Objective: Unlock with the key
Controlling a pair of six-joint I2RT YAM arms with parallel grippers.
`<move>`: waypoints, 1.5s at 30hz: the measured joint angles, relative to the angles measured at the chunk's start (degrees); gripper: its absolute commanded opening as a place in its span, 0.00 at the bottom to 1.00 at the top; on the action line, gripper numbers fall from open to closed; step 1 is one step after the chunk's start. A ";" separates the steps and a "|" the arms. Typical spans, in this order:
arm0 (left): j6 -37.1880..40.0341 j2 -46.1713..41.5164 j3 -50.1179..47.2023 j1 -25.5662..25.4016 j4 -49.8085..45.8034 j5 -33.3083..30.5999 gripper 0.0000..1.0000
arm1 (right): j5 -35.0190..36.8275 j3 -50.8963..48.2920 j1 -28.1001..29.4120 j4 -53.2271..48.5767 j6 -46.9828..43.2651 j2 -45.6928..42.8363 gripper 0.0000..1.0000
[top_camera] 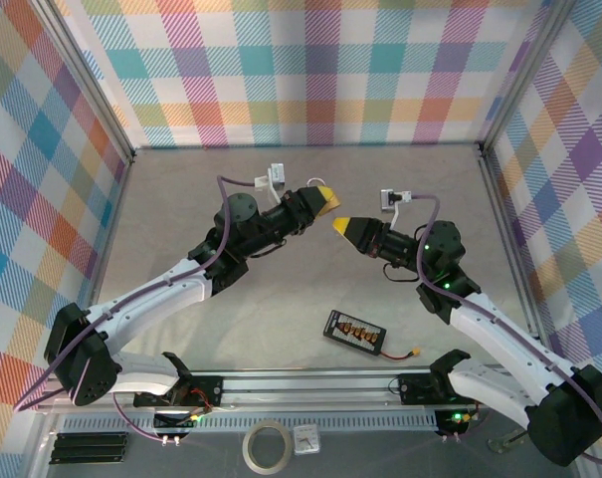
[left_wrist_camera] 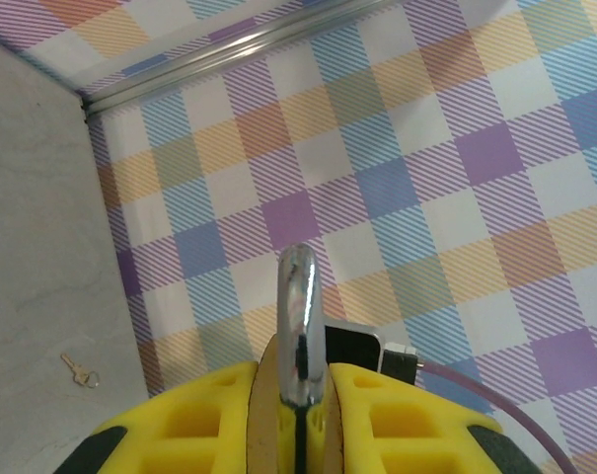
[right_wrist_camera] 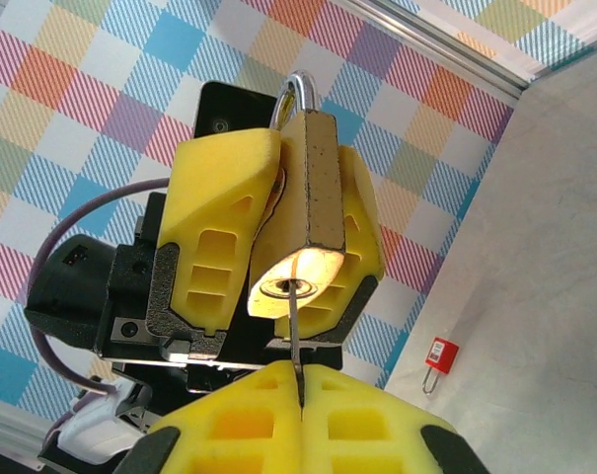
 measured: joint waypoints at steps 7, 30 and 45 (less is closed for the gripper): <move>-0.42 0.24 -0.70 0.92 5.57 4.46 0.00 | -0.98 -0.46 -0.02 5.03 2.82 0.35 0.00; -2.69 0.35 -0.92 5.20 10.19 18.80 0.00 | -5.73 -0.44 -0.37 9.66 5.53 1.11 0.00; 4.11 -4.39 -1.07 2.19 0.55 8.66 0.00 | -1.55 4.42 3.50 -3.34 -3.76 0.31 0.00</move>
